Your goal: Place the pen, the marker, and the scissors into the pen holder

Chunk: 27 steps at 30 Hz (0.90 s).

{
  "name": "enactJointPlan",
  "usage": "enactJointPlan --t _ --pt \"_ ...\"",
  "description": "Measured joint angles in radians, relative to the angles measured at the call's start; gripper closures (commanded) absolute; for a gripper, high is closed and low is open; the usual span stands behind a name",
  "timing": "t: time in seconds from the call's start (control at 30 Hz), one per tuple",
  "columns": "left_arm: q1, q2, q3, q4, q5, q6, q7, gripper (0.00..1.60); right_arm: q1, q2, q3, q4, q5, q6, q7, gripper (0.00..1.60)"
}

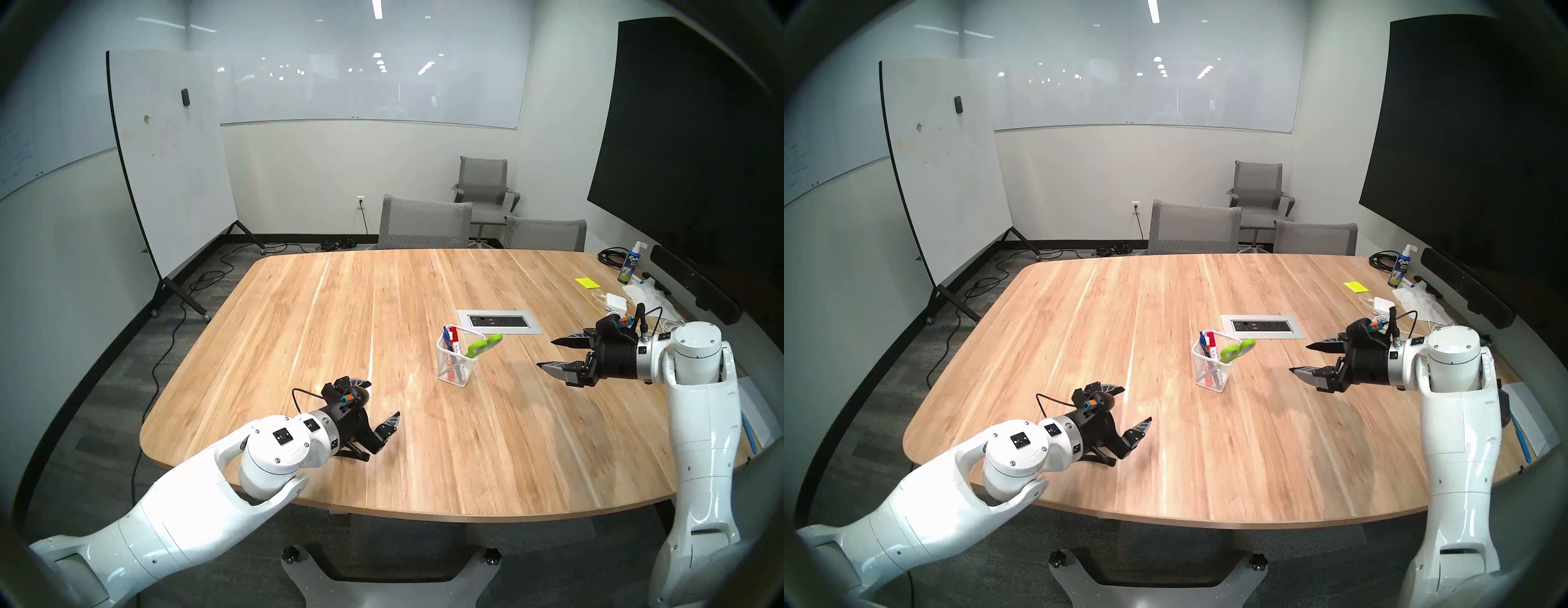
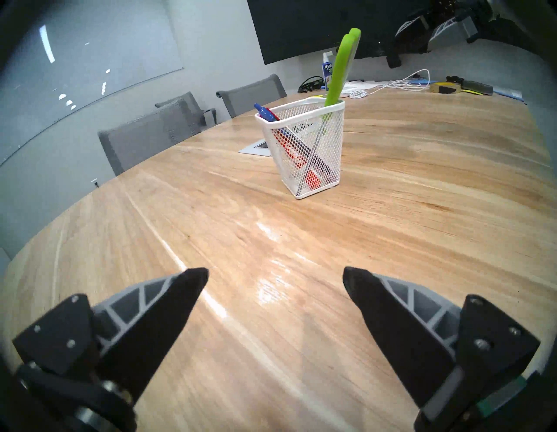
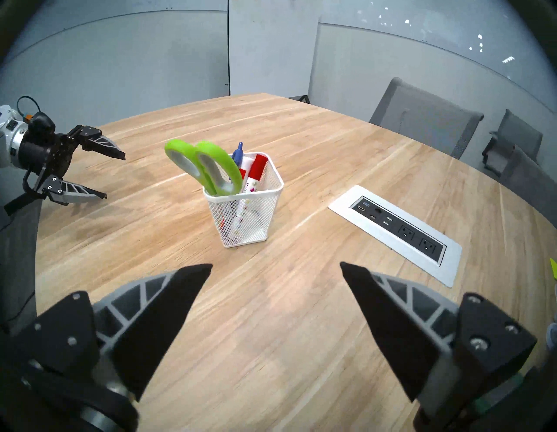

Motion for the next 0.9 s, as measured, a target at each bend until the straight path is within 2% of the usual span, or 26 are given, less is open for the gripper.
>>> enactJointPlan --t 0.17,0.5,0.9 --pt "0.0 -0.01 -0.005 0.002 -0.002 0.007 0.019 0.0 -0.005 -0.01 0.005 0.004 -0.007 0.001 -0.005 0.0" --pt "0.001 -0.019 -0.012 0.007 -0.024 0.003 0.037 0.0 -0.04 -0.041 0.048 -0.016 0.023 -0.05 0.004 0.0" --pt "0.0 -0.019 -0.01 0.008 -0.033 0.001 0.044 0.0 -0.047 -0.057 0.061 -0.022 0.026 -0.066 0.015 0.0"
